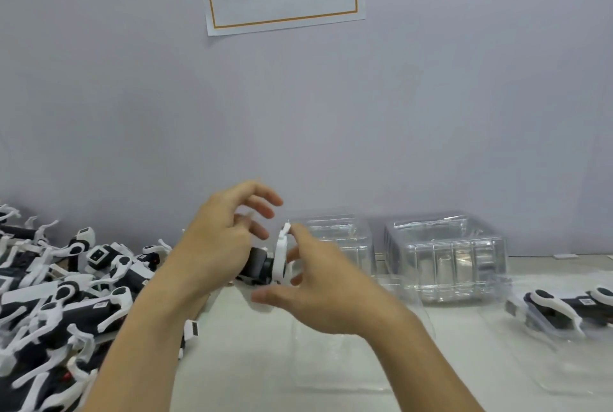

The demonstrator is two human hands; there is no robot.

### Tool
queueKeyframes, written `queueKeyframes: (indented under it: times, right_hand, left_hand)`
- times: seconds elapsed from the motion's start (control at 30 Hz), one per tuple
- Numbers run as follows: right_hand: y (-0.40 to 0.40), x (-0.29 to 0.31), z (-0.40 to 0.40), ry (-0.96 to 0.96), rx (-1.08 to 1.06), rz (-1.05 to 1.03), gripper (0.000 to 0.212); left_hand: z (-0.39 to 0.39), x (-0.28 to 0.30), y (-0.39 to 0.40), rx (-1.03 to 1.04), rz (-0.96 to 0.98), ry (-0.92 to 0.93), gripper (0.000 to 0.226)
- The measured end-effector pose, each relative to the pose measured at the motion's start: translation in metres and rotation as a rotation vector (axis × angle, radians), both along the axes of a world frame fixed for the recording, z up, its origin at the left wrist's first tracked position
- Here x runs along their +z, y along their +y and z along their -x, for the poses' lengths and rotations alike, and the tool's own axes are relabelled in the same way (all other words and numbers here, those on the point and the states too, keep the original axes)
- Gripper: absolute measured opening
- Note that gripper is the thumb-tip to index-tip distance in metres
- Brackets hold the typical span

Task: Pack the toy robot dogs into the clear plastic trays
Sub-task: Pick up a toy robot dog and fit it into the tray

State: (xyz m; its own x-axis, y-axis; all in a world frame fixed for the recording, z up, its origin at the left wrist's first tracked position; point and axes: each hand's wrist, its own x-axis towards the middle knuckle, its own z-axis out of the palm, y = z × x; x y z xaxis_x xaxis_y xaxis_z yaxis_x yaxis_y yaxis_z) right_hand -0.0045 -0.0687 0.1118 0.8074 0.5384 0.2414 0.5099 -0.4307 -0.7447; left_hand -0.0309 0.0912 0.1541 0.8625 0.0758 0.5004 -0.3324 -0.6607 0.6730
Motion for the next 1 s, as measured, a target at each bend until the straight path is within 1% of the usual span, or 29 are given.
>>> queueKeyframes:
  times: [0.1,0.17,0.2,0.33,0.4,0.43,0.47,0.53,0.6,0.67,0.7,0.73,0.8,0.83,0.87,0.93,1.0]
  right_hand:
    - [0.007,-0.004,0.000,0.079,0.005,-0.229,0.064]
    - [0.008,-0.005,0.000,0.093,0.015,-0.299,0.069]
    - [0.009,-0.005,0.001,0.087,0.022,-0.330,0.066]
    - [0.013,-0.002,0.002,-0.038,0.015,-0.456,0.032]
    - [0.014,-0.001,0.003,-0.060,0.020,-0.488,0.026]
    - [0.013,-0.001,0.003,-0.040,0.026,-0.514,0.025]
    - [0.012,-0.002,0.003,0.007,0.035,-0.560,0.024]
    - [0.010,-0.001,0.002,0.169,0.049,-0.714,0.026]
    - [0.005,0.002,0.000,0.334,0.037,-0.905,0.037]
    - [-0.003,0.007,-0.004,0.460,-0.012,-1.096,0.048]
    - [-0.007,0.008,-0.006,0.504,-0.036,-1.177,0.047]
    - [-0.012,0.009,-0.008,0.534,-0.054,-1.243,0.042]
    - [-0.018,0.010,-0.012,0.574,-0.081,-1.323,0.033]
    - [-0.019,0.010,-0.012,0.592,-0.092,-1.343,0.033]
    - [-0.019,0.010,-0.014,0.613,-0.098,-1.361,0.033]
    - [-0.020,0.009,-0.016,0.668,-0.081,-1.395,0.031]
    - [-0.021,0.008,-0.017,0.717,-0.027,-1.397,0.034]
  left_hand:
    - [0.005,0.005,-0.012,-0.013,0.011,-0.138,0.057]
    - [0.007,0.008,-0.018,-0.022,0.025,-0.202,0.057]
    - [0.008,0.009,-0.021,-0.027,0.033,-0.229,0.057]
    - [0.011,0.011,-0.030,-0.002,0.045,-0.332,0.054]
    - [0.012,0.012,-0.032,0.011,0.041,-0.355,0.049]
    - [0.011,0.012,-0.033,0.016,0.042,-0.356,0.045]
    - [0.011,0.012,-0.034,0.020,0.051,-0.351,0.042]
    - [0.010,0.012,-0.038,0.023,0.078,-0.339,0.035]
    - [0.010,0.011,-0.041,0.059,0.037,-0.362,0.030]
    - [0.008,0.009,-0.040,0.103,-0.031,-0.369,0.025]
    - [0.007,0.007,-0.039,0.107,-0.052,-0.334,0.025]
    - [0.006,0.005,-0.037,0.089,-0.069,-0.274,0.030]
    - [0.003,-0.002,-0.034,0.012,-0.110,-0.147,0.044]
    - [0.001,-0.006,-0.033,-0.017,-0.147,-0.124,0.047]
    - [-0.002,-0.009,-0.034,-0.022,-0.184,-0.144,0.046]
    - [-0.007,-0.012,-0.036,0.003,-0.203,-0.253,0.042]
    - [-0.009,-0.013,-0.036,0.017,-0.135,-0.333,0.041]
